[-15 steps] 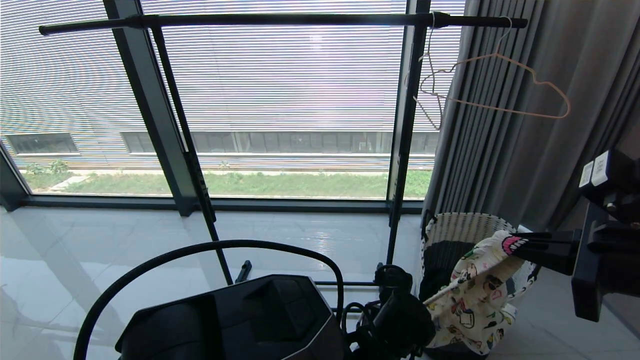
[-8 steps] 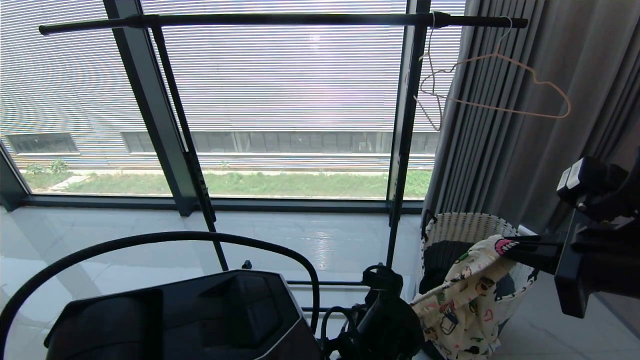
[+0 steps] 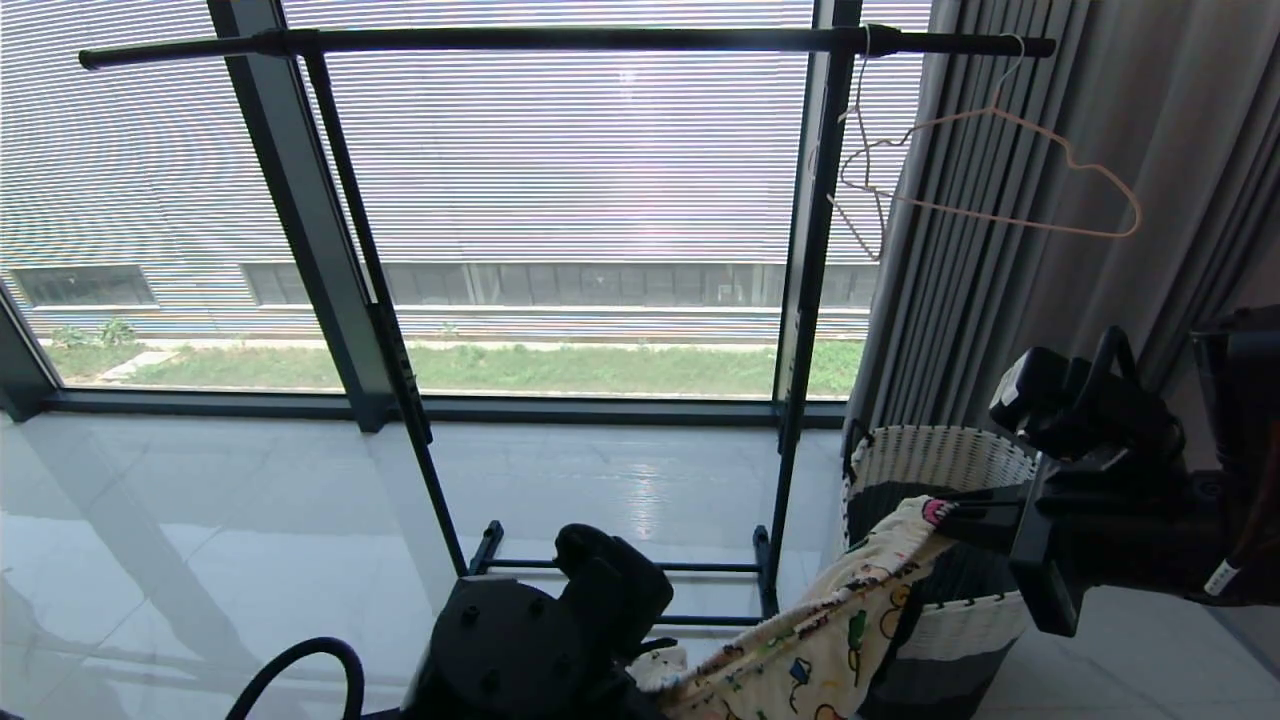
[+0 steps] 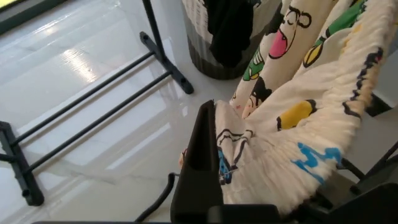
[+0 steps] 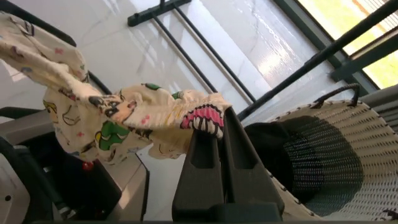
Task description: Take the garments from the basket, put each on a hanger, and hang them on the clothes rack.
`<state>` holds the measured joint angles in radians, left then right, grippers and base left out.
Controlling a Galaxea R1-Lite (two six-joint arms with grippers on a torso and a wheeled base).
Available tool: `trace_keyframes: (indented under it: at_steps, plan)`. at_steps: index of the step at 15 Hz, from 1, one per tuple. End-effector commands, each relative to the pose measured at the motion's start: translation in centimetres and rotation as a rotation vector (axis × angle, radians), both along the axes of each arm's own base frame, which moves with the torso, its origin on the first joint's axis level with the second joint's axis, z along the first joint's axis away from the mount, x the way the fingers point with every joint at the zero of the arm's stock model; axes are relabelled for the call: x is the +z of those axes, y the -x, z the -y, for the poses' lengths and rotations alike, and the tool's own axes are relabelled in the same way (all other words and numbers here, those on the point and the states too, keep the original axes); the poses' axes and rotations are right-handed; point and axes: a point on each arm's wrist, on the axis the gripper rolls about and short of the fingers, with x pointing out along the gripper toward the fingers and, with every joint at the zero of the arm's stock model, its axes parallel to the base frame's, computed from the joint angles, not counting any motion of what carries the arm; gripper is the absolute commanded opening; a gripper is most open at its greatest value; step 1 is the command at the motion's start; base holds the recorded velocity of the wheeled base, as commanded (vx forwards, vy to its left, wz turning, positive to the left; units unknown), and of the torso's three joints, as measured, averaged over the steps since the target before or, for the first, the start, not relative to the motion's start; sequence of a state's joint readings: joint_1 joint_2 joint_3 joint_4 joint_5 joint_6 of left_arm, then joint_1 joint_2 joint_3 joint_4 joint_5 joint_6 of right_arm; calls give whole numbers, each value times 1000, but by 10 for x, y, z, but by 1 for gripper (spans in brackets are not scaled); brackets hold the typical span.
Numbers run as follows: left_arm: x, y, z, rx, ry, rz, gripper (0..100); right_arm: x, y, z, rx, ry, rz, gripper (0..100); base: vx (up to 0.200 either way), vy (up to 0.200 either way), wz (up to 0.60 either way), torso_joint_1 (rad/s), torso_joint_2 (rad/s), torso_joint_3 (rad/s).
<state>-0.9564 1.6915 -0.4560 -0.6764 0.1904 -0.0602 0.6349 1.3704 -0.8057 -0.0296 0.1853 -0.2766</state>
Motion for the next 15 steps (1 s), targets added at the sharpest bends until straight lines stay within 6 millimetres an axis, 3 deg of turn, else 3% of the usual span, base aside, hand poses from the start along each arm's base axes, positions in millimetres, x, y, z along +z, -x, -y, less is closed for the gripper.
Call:
trace_keyframes:
  at_steps: [1, 4, 7, 9, 12, 15]
  plan:
    - [29, 1, -49, 73, -32, 92, 0, -10, -7, -16, 39, 21, -29, 0, 0, 0, 0, 0, 0, 0]
    - [32, -1, -77, 104, -142, 141, 0, -12, -10, -36, 90, 25, -33, 0, 0, 0, 0, 0, 0, 0]
    - [26, 13, -89, 89, -175, 152, 0, -13, -13, -39, 84, 23, -37, 0, 0, 0, 0, 0, 0, 0]
    - [33, 15, -92, 86, -162, 189, 0, -13, -14, -40, 85, 26, -38, 0, 0, 0, 0, 0, 0, 0]
    - [58, 0, -85, 102, -126, 271, 0, -9, -16, -34, 59, 17, -24, 0, 0, 0, 0, 0, 0, 0]
    - [111, -29, -61, 108, -78, 330, 0, 34, -38, -27, -16, -72, 89, 0, 0, 0, 0, 0, 0, 0]
